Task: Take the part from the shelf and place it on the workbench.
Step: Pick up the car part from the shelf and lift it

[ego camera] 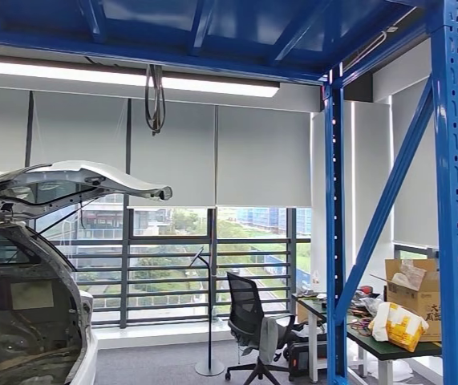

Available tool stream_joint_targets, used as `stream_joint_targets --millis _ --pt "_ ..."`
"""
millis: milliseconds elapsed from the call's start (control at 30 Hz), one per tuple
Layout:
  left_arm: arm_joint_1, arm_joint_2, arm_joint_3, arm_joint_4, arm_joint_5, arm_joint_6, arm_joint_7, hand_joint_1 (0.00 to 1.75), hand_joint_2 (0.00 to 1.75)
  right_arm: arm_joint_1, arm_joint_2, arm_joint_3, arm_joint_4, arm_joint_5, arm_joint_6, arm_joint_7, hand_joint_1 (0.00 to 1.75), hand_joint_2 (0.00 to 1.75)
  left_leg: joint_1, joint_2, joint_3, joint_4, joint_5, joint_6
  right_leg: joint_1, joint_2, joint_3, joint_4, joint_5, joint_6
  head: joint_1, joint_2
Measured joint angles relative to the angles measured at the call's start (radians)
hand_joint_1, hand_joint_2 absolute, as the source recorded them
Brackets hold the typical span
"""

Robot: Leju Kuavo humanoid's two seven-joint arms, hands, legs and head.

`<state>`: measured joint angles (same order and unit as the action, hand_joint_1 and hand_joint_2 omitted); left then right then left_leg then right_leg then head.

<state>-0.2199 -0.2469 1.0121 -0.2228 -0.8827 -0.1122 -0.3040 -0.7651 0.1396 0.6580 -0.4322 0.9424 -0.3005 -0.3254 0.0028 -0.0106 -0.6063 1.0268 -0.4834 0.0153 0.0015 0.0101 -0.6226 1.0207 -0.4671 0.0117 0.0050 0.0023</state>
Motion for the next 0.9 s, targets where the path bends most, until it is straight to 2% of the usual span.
stream_joint_targets --millis 267,533,900 --pt "0.000 -0.002 0.000 0.000 0.003 0.000 0.000 0.00 1.75 0.001 0.001 -0.026 0.002 0.010 -0.004 -0.007 0.00 0.00 0.000 0.000 0.000 0.000 0.000 0.000 0.000 0.000 0.000 0.000 0.000 0.000 0.000 0.000" --pt "0.000 -0.002 0.000 0.000 0.003 0.000 0.000 0.00 1.75 -0.007 0.000 -0.032 0.001 0.085 -0.020 0.021 0.00 0.00 0.000 0.000 0.000 0.000 0.000 0.000 0.000 0.000 0.000 0.000 0.000 0.000 0.000 0.000" --pt "0.000 -0.002 -0.003 0.000 0.003 0.000 0.001 0.00 1.75 -0.030 -0.003 -0.071 -0.007 0.069 0.005 0.022 0.00 0.00 0.000 0.000 0.000 0.000 0.000 0.000 0.000 0.000 0.000 0.000 0.000 0.000 0.000 0.000"
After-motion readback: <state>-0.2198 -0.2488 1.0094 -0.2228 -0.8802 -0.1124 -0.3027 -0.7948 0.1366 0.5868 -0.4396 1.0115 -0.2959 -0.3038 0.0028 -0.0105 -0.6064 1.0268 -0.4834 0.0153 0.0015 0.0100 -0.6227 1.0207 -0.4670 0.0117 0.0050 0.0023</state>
